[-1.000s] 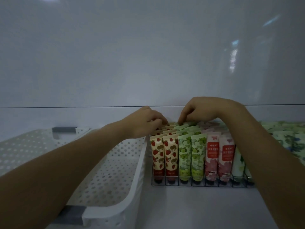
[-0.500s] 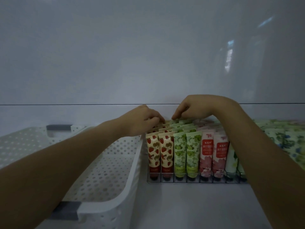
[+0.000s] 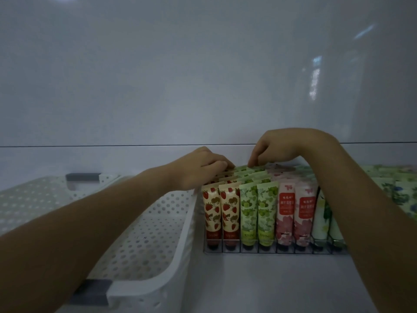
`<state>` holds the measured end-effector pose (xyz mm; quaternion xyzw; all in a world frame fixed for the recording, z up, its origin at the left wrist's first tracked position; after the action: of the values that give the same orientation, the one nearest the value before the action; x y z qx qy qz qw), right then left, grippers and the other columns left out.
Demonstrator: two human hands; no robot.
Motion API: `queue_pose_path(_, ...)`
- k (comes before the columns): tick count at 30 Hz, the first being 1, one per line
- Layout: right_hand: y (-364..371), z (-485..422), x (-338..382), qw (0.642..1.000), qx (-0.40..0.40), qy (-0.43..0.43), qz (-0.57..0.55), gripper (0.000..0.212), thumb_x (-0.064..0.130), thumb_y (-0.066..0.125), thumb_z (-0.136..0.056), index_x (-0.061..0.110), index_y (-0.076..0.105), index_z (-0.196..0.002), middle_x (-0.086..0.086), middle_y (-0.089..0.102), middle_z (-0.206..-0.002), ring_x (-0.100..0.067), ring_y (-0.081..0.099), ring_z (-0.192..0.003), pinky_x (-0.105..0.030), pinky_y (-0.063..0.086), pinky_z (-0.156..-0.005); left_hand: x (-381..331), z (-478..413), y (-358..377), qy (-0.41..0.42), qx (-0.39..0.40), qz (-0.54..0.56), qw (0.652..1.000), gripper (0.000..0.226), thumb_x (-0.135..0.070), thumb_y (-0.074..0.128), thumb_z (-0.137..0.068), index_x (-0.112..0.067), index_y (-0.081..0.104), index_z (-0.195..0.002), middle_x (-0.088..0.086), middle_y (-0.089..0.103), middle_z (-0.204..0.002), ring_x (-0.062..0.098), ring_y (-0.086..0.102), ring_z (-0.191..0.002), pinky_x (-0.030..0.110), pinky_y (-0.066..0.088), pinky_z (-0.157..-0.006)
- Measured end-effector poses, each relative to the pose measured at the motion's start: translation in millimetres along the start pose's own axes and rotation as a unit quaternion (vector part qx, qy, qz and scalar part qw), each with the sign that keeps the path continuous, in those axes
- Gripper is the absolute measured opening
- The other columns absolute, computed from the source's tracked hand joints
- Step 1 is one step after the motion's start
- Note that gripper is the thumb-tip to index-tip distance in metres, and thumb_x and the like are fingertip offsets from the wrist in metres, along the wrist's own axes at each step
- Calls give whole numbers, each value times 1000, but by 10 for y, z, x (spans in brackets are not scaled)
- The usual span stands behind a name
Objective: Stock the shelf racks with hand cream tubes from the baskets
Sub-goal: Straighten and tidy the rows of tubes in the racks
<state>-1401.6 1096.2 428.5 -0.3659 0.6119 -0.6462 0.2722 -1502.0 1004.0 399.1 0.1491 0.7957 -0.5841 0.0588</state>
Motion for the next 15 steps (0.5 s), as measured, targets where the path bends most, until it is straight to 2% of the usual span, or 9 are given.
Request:
queue_pose_path(2,2,-5,-1,1000,-4,-5,-2,24,15,52,-91,31,70,-94,8,64,-108,-16,59,-103,-30,46,-93,-4,1,0,-3,-2,6,1000,49,-30,27,-92,-11,63,-119,0,64,-120,8,57,-107,23,44,-97)
queue_pose_path(5,-44,-5,48,998,-47,-33,-32,26,11,50,-91,24,71,-101,7,63,-112,-9,53,-101,-26,41,-95,-2,2,-19,-20,-17,1,1000,40,-19,29,-100,-10,62,-119,2,63,-120,7,54,-106,5,36,-87)
queue_pose_path(7,-70,7,104,995,-65,-55,-44,30,9,48,-91,22,70,-105,7,63,-115,-6,51,-100,-23,38,-94,13,-2,-30,-20,-24,-3,999,43,-24,27,-99,-10,63,-118,4,65,-117,12,56,-105,10,39,-87)
queue_pose_path(10,1,-6,151,998,-34,-57,-22,31,10,47,-92,24,70,-107,9,63,-115,-4,51,-98,-22,38,-92,24,2,-6,-14,-10,-15,1000,55,-33,22,-87,-12,64,-118,4,66,-117,16,57,-106,34,43,-97)
queue_pose_path(12,49,-18,151,999,-12,-49,-20,31,11,47,-92,25,70,-107,10,64,-114,-5,52,-98,-23,39,-93,43,-1,-4,-18,-8,-20,1000,57,-34,21,-86,-13,63,-119,2,64,-120,15,56,-109,36,42,-99)
queue_pose_path(15,52,-23,151,999,-11,-46,-17,30,12,47,-92,25,70,-107,10,63,-115,-7,52,-99,-27,40,-96,43,-14,-12,-26,-17,-4,999,53,-33,23,-90,-13,62,-119,1,64,-120,12,56,-109,28,42,-99)
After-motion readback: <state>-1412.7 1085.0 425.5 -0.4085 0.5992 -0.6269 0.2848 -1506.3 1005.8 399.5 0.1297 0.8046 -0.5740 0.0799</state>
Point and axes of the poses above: each hand's wrist, its own z-axis away from the middle knuckle, its own y-axis out of the palm, x = y × z, the point moved 6 cm from there along -z, towards the middle knuckle
